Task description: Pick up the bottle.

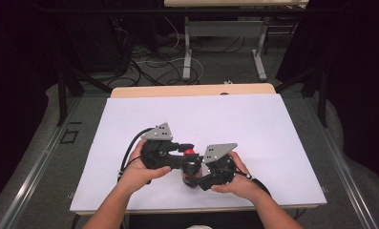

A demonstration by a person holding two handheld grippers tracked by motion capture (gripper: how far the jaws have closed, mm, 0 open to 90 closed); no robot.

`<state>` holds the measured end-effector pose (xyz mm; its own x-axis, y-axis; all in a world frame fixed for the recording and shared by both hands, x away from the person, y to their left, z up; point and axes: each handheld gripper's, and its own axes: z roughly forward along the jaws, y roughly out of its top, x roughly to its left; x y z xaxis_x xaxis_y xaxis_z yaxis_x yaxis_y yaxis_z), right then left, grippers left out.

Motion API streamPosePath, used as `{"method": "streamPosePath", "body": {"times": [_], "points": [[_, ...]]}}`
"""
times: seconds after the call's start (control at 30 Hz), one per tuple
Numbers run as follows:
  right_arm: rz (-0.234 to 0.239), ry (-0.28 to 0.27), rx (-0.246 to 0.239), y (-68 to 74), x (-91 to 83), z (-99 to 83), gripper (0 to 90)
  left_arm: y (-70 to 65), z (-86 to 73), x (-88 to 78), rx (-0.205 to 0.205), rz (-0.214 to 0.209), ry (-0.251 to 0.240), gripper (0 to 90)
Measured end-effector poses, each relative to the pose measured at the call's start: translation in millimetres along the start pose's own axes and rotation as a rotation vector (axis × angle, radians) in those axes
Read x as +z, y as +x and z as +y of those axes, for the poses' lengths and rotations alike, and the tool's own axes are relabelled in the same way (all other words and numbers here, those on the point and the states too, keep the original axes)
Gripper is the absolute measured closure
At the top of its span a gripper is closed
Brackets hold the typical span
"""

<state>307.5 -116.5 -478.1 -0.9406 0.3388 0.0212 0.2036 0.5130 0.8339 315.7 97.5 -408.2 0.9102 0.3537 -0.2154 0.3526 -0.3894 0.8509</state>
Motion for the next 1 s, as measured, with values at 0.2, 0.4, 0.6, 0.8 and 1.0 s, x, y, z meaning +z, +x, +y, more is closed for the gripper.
{"method": "streamPosePath", "body": {"times": [0.2, 0.4, 0.6, 0.8, 1.0], "points": [[-0.012, -0.007, 0.001, 0.9, -0.8, 0.4, 30.5, 0.2, -0.4, -0.7, -0.024, 0.009, -0.019, 60.8], [-0.043, -0.008, 0.024, -0.4, -2.3, 1.6, 30.7, -12.1, 2.9, 2.2, -0.076, 0.139, -0.031, 60.9], [-0.096, -0.014, 0.065, -1.2, -1.8, 2.4, 30.7, -21.6, 6.5, 8.1, -0.137, 0.274, -0.041, 60.8], [-0.093, -0.007, 0.076, -3.4, -2.3, 1.3, 30.5, -18.3, 8.1, 6.9, -0.118, 0.249, -0.041, 51.2], [-0.067, -0.009, 0.059, -2.6, -3.5, 2.2, 30.5, -10.0, 11.1, -4.2, -0.074, 0.138, -0.023, 46.3]]}}
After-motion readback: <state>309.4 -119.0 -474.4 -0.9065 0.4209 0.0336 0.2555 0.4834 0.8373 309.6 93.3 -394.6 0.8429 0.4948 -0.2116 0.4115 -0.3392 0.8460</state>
